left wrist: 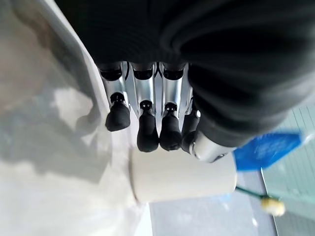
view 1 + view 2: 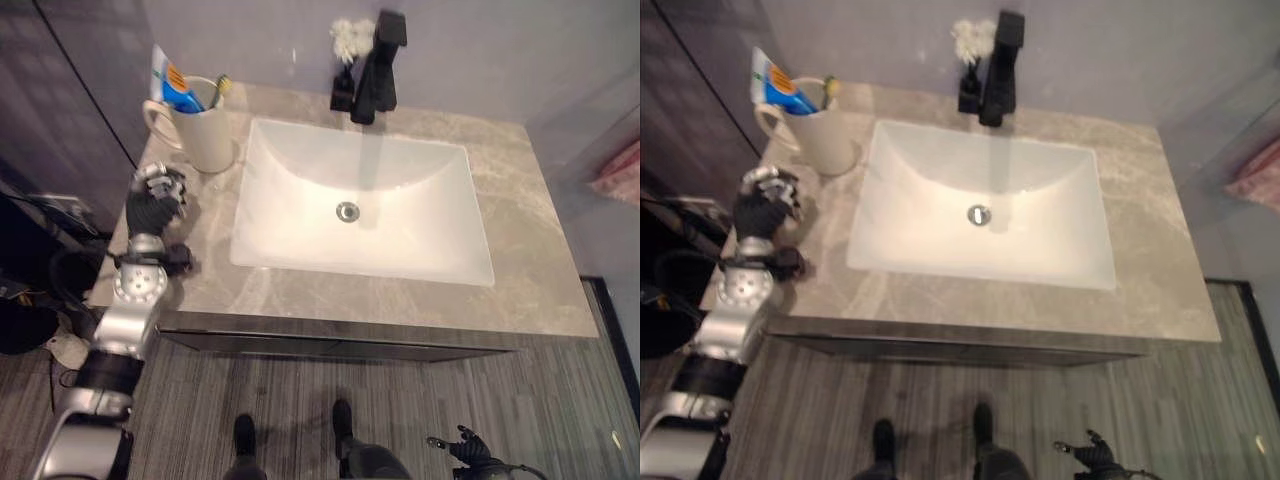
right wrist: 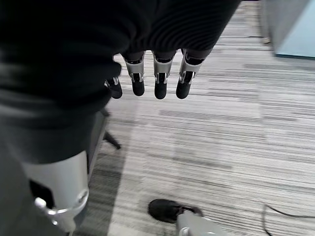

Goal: Put brush and paste in cup on sink, flatten towel.

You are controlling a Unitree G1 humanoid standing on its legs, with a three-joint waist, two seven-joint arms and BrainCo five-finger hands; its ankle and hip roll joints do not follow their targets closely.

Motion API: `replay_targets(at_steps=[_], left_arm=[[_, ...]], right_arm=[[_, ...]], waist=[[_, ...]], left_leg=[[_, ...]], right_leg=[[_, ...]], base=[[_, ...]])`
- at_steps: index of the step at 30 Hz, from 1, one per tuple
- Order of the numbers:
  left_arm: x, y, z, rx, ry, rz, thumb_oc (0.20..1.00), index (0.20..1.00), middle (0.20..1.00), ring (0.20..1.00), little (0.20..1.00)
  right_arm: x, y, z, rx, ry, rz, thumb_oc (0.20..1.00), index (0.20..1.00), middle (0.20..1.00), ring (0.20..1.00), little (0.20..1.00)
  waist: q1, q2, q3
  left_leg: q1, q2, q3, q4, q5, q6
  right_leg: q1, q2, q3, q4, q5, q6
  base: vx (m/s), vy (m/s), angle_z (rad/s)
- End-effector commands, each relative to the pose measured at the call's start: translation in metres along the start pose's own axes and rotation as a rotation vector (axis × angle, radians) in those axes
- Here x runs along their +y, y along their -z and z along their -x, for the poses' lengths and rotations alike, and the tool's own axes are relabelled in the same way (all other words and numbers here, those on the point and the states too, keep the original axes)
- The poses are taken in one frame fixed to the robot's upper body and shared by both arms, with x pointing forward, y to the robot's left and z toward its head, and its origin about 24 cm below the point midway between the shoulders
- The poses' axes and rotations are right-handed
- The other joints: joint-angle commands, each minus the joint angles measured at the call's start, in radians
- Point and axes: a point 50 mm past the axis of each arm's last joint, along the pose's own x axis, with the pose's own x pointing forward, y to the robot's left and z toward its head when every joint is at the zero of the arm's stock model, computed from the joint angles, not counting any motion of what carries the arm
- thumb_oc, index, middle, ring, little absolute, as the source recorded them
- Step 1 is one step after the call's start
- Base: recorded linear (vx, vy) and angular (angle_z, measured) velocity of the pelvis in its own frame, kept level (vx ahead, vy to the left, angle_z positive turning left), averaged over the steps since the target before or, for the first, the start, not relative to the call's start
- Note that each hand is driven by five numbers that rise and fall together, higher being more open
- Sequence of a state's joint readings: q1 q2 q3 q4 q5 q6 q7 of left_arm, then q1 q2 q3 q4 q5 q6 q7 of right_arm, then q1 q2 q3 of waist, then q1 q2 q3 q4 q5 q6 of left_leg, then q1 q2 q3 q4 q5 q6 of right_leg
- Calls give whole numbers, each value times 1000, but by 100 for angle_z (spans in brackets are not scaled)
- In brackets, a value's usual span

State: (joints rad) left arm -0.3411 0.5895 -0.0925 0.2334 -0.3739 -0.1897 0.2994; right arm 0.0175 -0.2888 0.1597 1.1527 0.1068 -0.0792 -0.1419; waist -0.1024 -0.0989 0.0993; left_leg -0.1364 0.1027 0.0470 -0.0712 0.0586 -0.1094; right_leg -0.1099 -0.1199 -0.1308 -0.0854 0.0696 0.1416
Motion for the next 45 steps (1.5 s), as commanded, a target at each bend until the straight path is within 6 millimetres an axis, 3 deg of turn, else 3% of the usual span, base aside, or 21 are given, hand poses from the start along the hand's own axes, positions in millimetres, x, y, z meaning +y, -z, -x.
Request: replay_targets(at_steps=[1,2,3,4,7,8,16,17,18,19,21,22,27,35,38,45], left_arm=[[-13,-40,-20,-182,26,73,200,200,200,200,200],[-14,-40,-20,-183,26,73,200,200,200,200,200],[-18,-40,-15,-190,62,92,200,200,200,200,200],[-16,-40,-13,-193,65,91,200,200,200,200,200],[-13,-45,-7,-209,97,91,200,200,200,200,200],[-13,-45,-3,-210,130,86,200,200,200,200,200],[-14,-38,6,-173,204,60,200,200,200,200,200],[-18,-31,12,-134,255,76,200,200,200,200,200],[-18,-31,12,-134,254,76,200,200,200,200,200],[-24,-23,13,-95,288,101,200,200,200,200,200],[-28,-18,12,-68,306,73,200,200,200,200,200],[-32,-15,12,-50,326,64,200,200,200,200,200],[-34,-11,14,-21,352,88,200,200,200,200,200],[-31,5,26,51,379,131,200,200,200,200,200],[-23,14,33,106,367,168,200,200,200,200,200],[-20,17,32,127,349,194,200,200,200,200,200]], right_arm=[[-23,16,2,56,36,64,1000,1000,1000,1000,1000],[-23,16,2,56,37,65,1000,1000,1000,1000,1000],[-28,15,1,60,49,56,1000,1000,1000,1000,1000],[-28,12,0,53,54,52,1000,1000,1000,1000,1000],[-23,4,-1,26,34,46,1000,1000,1000,1000,1000],[-17,1,-1,14,11,41,1000,1000,1000,1000,1000],[-6,7,1,27,-27,19,1000,1000,1000,1000,1000],[-4,9,2,27,-36,18,1000,1000,1000,1000,1000],[-4,8,2,27,-37,18,1000,1000,1000,1000,1000],[-4,12,4,29,-44,5,1000,1000,1000,1000,1000],[-4,21,6,54,-49,-3,1000,1000,1000,1000,1000],[-7,26,7,74,-33,-25,1000,1000,1000,1000,1000],[-9,39,9,131,-21,-54,1000,1000,1000,1000,1000],[-12,62,15,233,-50,33,1000,1000,1000,1000,1000],[-13,52,12,187,-70,98,1000,1000,1000,1000,1000],[-6,43,10,134,-123,218,1000,1000,1000,1000,1000]], waist=[[0,0,-1],[-4,2,-2],[-6,12,-5],[-2,16,-13],[1,14,-35],[-2,12,-38],[-11,15,-46],[-15,42,-36],[-16,40,-38],[-50,56,-48],[-67,68,-50],[-83,73,-49],[-102,41,-36],[-85,24,-61],[-80,32,-75],[-75,37,-47]], left_leg=[[-140,38,92,275,-73,-61],[-148,38,87,287,-79,-60],[-151,36,142,299,-89,-59],[-151,26,143,310,-104,-48],[-155,3,142,347,-147,-8],[-154,-18,138,370,-178,22],[-92,-72,146,353,-214,79],[-11,-101,156,296,-214,110],[-12,-104,157,292,-208,110],[37,-123,136,225,-192,123],[75,-131,138,198,-192,134],[97,-135,132,179,-191,137],[158,-151,126,207,-236,141],[197,-141,114,249,-282,134],[213,-122,112,224,-275,118],[186,-128,109,210,-261,116]], right_leg=[[55,-185,-77,5,62,93],[55,-185,-81,4,62,94],[57,-194,-89,3,69,97],[53,-202,-85,5,80,96],[48,-226,-66,22,108,99],[34,-246,-47,59,127,103],[6,-286,-11,148,221,105],[-11,-276,-16,214,214,94],[-14,-278,-15,213,216,94],[-36,-178,115,258,147,70],[-58,-121,155,267,91,54],[-92,-90,168,246,97,49],[-144,-108,119,124,209,92],[-100,-85,112,152,171,80],[-77,-68,107,146,133,68],[-109,-76,105,146,143,69]], base=[[-81,95,70],[-87,169,92],[-59,188,82],[-47,230,52],[11,195,-19],[6,193,-23],[13,192,-1],[0,321,-12],[81,478,-40],[111,245,-34],[118,231,-8],[77,85,22],[107,-33,14],[108,-70,17],[126,-88,17],[11,-7,0]])
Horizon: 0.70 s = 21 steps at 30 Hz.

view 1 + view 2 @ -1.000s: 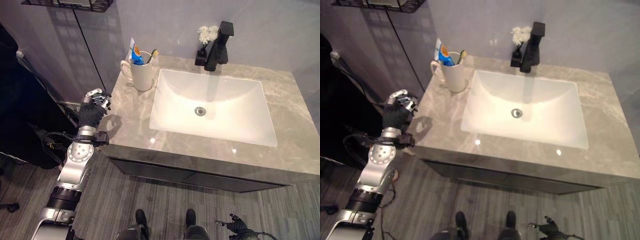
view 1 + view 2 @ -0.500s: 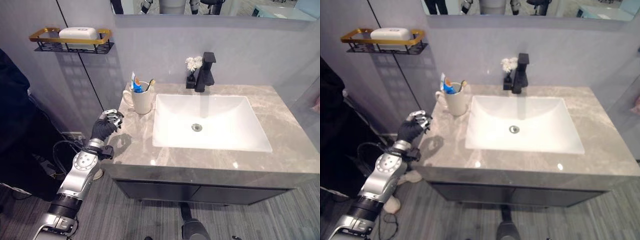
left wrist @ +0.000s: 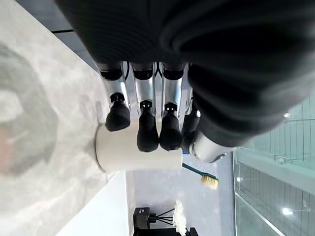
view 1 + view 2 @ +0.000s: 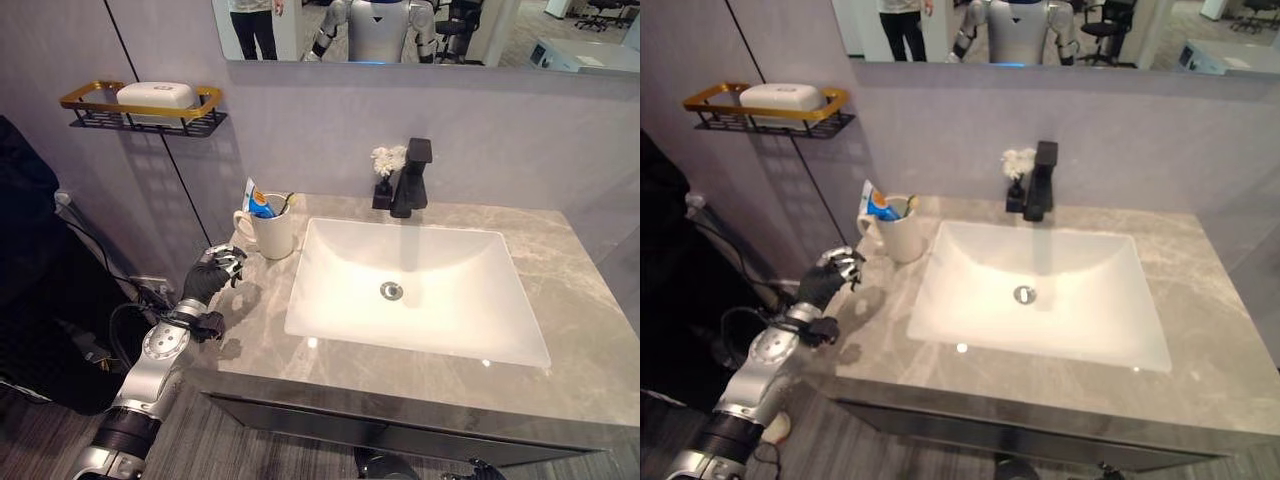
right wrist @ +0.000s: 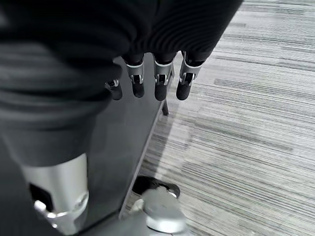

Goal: Put brush and paste in cup on sink, flatten towel.

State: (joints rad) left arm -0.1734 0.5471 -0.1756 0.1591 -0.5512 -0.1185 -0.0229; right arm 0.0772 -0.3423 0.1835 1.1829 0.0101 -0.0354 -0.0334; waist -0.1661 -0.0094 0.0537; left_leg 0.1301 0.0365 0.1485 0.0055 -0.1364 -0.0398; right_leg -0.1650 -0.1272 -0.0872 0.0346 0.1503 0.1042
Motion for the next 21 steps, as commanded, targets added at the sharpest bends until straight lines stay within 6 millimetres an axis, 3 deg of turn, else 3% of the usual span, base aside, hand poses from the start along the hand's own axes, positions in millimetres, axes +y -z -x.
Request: replay_targets(at_steps=[1,12,21], left_arm=[[13,-28,-7,-108,-18,-20,200,200,200,200,200],[17,-40,-20,-131,-30,-63,200,200,200,200,200],[14,-44,-26,-129,0,-62,200,200,200,200,200]], right_arm=[[9,5,1,6,-38,70,1000,1000,1000,1000,1000],[7,21,4,60,-38,48,1000,1000,1000,1000,1000],[10,-9,1,-55,-49,60,1000,1000,1000,1000,1000]], waist=[[-12,-53,-2],[-23,-46,35],[-29,-29,43]], left_leg=[[-81,-62,7,133,-66,47],[-135,-58,8,130,-56,37],[-121,-42,10,78,-34,19]], right_leg=[[-55,-69,62,26,62,106],[-106,-70,74,21,67,103],[-118,-48,84,15,43,94]], base=[[0,0,0],[7,-3,-4],[35,-29,-4]])
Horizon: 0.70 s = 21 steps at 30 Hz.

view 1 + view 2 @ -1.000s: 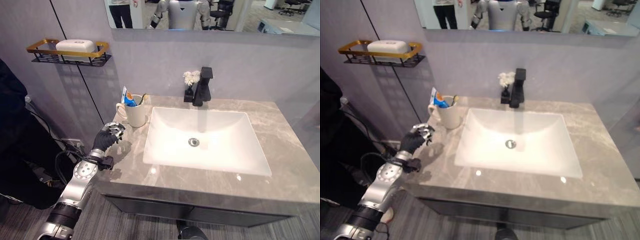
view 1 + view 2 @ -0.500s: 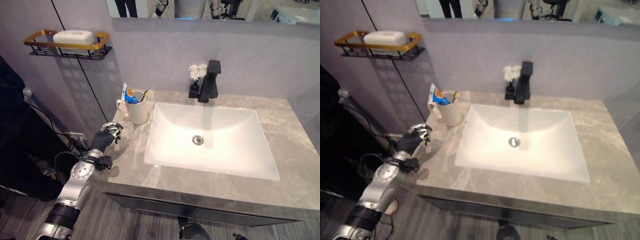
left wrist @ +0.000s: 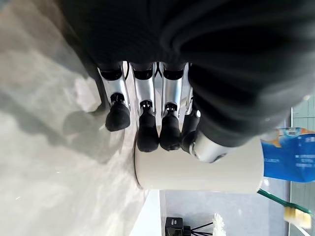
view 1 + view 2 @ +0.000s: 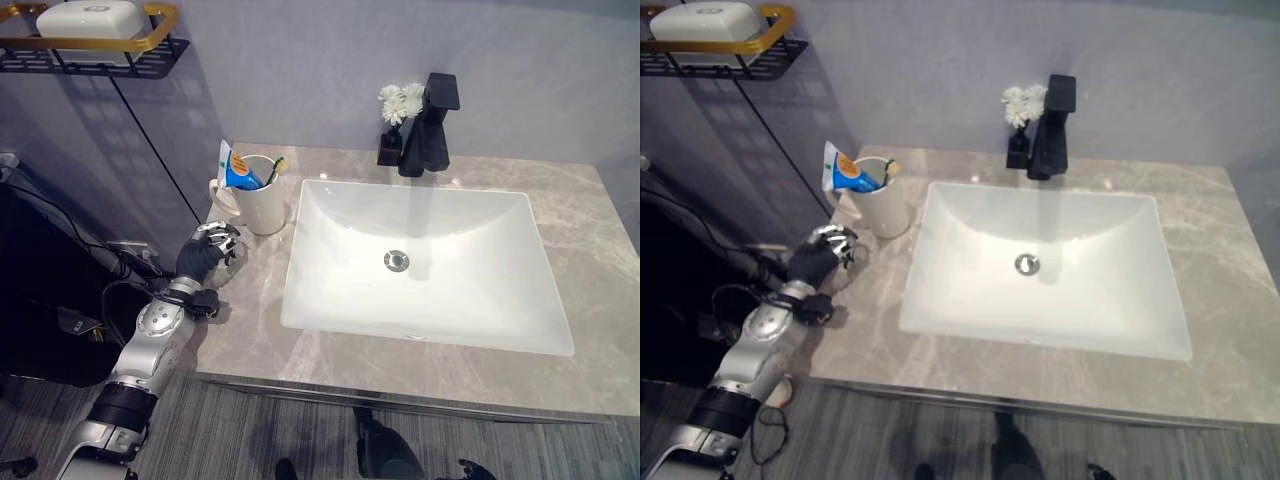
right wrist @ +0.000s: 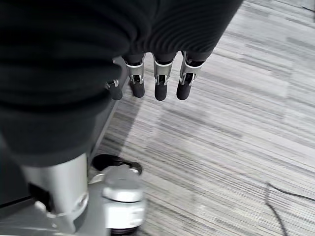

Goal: Put brush and paste in cup on sink, flatten towel.

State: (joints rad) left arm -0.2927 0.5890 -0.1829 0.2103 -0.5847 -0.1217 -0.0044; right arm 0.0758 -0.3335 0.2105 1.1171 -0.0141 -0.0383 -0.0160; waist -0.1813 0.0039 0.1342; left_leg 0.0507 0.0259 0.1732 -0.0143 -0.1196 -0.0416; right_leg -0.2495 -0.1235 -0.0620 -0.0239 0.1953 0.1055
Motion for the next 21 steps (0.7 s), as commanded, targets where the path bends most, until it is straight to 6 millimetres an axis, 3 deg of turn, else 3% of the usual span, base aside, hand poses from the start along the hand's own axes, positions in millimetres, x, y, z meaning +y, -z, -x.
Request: replay_targets(at_steps=[1,13,21], left_arm=[[4,-19,-6,-64,26,-40,200,200,200,200,200],[-6,-19,6,-62,111,-28,200,200,200,200,200],[-5,-17,8,-58,99,-22,200,200,200,200,200]], right_arm=[[2,6,1,9,-12,18,1000,1000,1000,1000,1000],[4,22,4,68,-17,12,1000,1000,1000,1000,1000],[5,21,4,63,-28,12,1000,1000,1000,1000,1000]], waist=[[-14,-41,-38],[-13,-36,-42],[-17,-30,-35]], left_leg=[[-40,-31,-14,95,-49,19],[-17,-25,-9,71,-45,12],[-9,-22,-5,53,-37,11]], right_leg=[[-35,-50,60,74,-3,93],[-22,-41,60,63,-7,92],[-34,-39,64,72,-7,91]], base=[[14,-16,-7],[0,0,0],[0,0,0]])
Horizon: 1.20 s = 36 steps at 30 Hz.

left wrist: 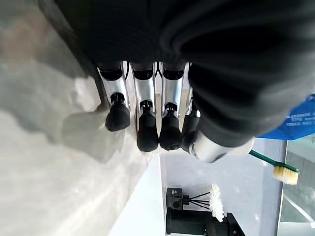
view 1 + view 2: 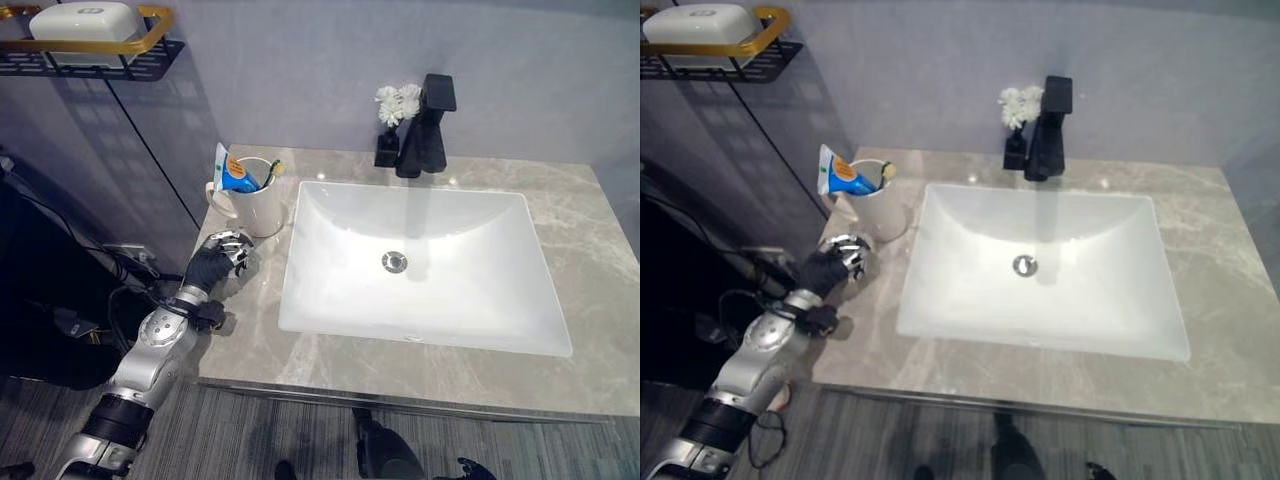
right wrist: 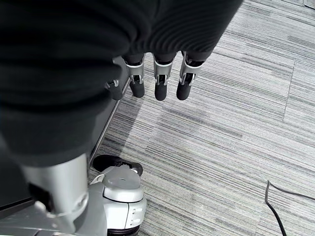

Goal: Put brush and paste in cup on sink, flatten towel.

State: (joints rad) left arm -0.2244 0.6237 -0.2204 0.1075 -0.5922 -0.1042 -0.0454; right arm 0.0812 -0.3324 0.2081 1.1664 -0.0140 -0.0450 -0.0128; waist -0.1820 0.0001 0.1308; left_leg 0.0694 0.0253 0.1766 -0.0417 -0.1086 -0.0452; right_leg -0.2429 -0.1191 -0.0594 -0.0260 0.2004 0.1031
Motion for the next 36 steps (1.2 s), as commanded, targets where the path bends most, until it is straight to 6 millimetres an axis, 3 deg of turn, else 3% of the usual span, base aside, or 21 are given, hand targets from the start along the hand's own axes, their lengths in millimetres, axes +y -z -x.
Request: replay_targets(at_steps=[1,15,21,26,36], left_arm=[[9,-19,-6,-81,-16,-12,200,200,200,200,200],[28,-36,-46,-95,-138,-103,200,200,200,200,200],[28,-44,-54,-114,-157,-125,200,200,200,200,200],[24,-43,-50,-123,-142,-126,200,200,200,200,200],[21,-38,-19,-143,-93,-81,200,200,200,200,200]], right_arm=[[4,8,2,15,-24,15,1000,1000,1000,1000,1000],[0,5,2,2,-24,61,1000,1000,1000,1000,1000],[1,-3,1,-27,-24,65,1000,1000,1000,1000,1000],[-2,-7,1,-42,-14,56,1000,1000,1000,1000,1000],[-2,6,3,-11,-10,27,1000,1000,1000,1000,1000]], waist=[[-18,-26,-30],[-42,-10,-29],[-44,0,-28],[-39,4,-28],[-26,9,-44]], left_leg=[[-28,-21,-8,76,-45,13],[-33,-5,-8,35,-15,-2],[-38,3,-10,10,3,-10],[-35,6,-15,8,2,-12],[-11,15,-14,-5,-1,-18]], right_leg=[[-43,-43,62,75,-13,94],[-77,-30,56,84,-21,89],[-91,-23,50,80,-24,85],[-89,-20,46,79,-28,82],[-62,-17,41,63,-36,79]], base=[[0,0,0],[2,-1,-2],[7,-14,-5],[4,-3,1],[3,-2,0]])
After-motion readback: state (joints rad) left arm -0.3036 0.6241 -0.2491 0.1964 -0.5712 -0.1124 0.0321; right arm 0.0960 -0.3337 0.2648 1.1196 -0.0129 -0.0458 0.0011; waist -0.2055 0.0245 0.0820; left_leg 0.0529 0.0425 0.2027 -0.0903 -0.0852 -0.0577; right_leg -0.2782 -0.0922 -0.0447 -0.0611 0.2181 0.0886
